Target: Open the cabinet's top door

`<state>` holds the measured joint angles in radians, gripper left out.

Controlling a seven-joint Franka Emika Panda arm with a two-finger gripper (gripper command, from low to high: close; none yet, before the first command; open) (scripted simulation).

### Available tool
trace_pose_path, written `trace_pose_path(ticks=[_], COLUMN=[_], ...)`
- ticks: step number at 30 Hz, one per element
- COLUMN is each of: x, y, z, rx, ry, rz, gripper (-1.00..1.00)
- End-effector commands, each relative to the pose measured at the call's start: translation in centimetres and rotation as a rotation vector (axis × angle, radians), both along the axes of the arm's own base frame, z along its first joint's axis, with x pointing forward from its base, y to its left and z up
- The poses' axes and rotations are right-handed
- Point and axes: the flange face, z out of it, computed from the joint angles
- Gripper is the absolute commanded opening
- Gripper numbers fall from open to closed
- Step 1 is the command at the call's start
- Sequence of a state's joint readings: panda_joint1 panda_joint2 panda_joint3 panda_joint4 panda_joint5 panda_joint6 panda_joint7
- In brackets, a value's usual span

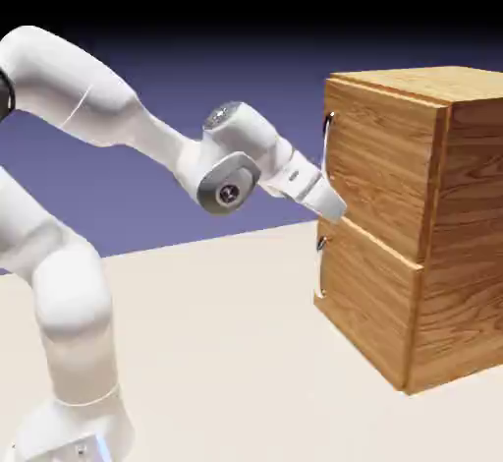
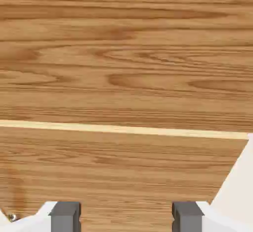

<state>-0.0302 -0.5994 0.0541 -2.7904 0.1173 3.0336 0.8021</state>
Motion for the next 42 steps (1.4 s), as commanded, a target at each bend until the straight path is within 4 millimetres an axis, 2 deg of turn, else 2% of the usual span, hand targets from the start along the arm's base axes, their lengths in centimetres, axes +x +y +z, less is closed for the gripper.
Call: trace_pose_path(ticks=[1,13,23,33,42], x=[-0.1,-1.8,-3.7,-4.8,-4.4], y=[-0.1,0.0,2.2,6.1,10.3], z=[0.7,8.1,11.8,12.8,11.2], rx=[0.041,0.560,1.021,1.491,1.910], ry=[-0.017,-0.215,-0.348,-0.418,-0.410], rz=[-0.039,-0.430,-0.653,-0.798,-0.885], gripper=[0.00,0.00,0.00,0.00,0.00])
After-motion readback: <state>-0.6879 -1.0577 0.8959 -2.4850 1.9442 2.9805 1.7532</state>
